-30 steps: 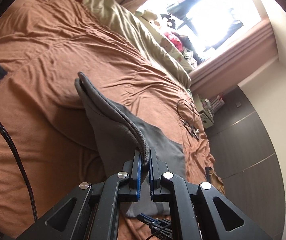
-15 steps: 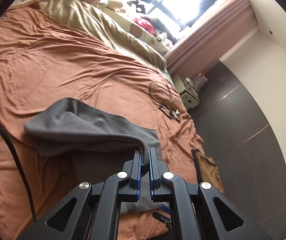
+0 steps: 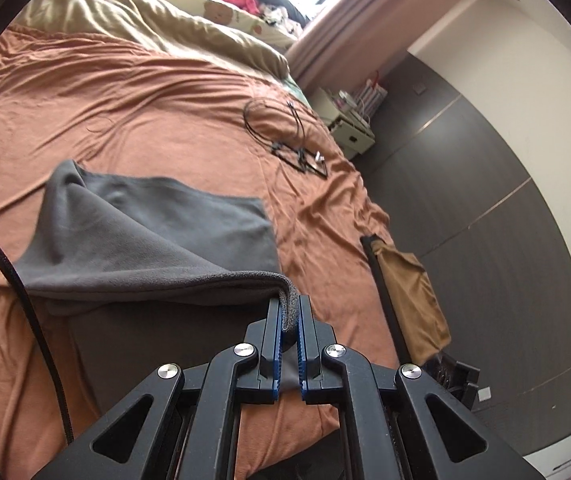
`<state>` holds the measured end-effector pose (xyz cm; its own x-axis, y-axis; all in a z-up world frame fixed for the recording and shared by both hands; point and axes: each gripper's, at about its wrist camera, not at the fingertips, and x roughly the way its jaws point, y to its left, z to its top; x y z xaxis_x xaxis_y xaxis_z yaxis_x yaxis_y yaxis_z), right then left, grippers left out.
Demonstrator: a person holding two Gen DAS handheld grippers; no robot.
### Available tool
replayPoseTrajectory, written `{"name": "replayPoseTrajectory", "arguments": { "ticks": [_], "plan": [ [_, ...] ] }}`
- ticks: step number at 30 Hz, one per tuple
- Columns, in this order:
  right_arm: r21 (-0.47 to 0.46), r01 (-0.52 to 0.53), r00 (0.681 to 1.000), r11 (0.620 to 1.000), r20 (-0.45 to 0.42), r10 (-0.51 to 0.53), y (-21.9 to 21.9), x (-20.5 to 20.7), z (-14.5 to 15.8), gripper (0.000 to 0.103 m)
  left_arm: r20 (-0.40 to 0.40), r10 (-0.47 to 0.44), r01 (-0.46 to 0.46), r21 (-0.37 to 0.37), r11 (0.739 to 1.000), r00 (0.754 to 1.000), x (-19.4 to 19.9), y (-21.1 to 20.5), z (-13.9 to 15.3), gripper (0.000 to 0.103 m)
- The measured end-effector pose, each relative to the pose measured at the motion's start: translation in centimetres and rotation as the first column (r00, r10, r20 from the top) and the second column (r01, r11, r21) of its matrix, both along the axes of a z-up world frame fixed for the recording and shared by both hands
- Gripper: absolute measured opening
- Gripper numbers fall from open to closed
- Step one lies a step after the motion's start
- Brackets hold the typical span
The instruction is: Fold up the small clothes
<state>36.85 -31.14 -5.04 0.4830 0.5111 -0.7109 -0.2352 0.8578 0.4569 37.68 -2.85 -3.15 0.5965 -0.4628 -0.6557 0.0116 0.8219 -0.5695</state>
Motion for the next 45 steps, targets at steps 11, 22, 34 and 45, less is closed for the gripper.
{"name": "replayPoseTrajectory", "arguments": {
  "ticks": [11, 22, 34, 45],
  "plan": [
    [-0.009, -0.009, 0.998, 1.0, -0.068, 0.008, -1.1, -0.3, -2.3, 0.054, -0.136, -0.157, 0.165, 0.052, 0.985, 0.978, 1.6, -6.3, -5.1, 0.019],
    [-0.172, -0.143, 0.989, 0.975, -0.055, 0.136, 3.4, 2.2, -1.7, 0.054, -0.174, 0.0, 0.026, 0.151, 0.988, 0.985, -1.6, 1.9, -7.1, 0.043],
    [-0.298, -0.262, 0.964, 0.918, -0.035, 0.264, 8.5, 5.6, -1.1, 0.054, -0.294, 0.125, -0.07, 0.189, 0.979, 0.948, -4.4, 9.1, -13.2, 0.043],
    [-0.433, -0.295, 0.951, 0.852, -0.043, 0.307, 11.5, 7.9, -1.8, 0.048, -0.351, 0.125, -0.06, 0.192, 0.98, 0.928, -3.7, 9.4, -17.1, 0.043]
  ]
}}
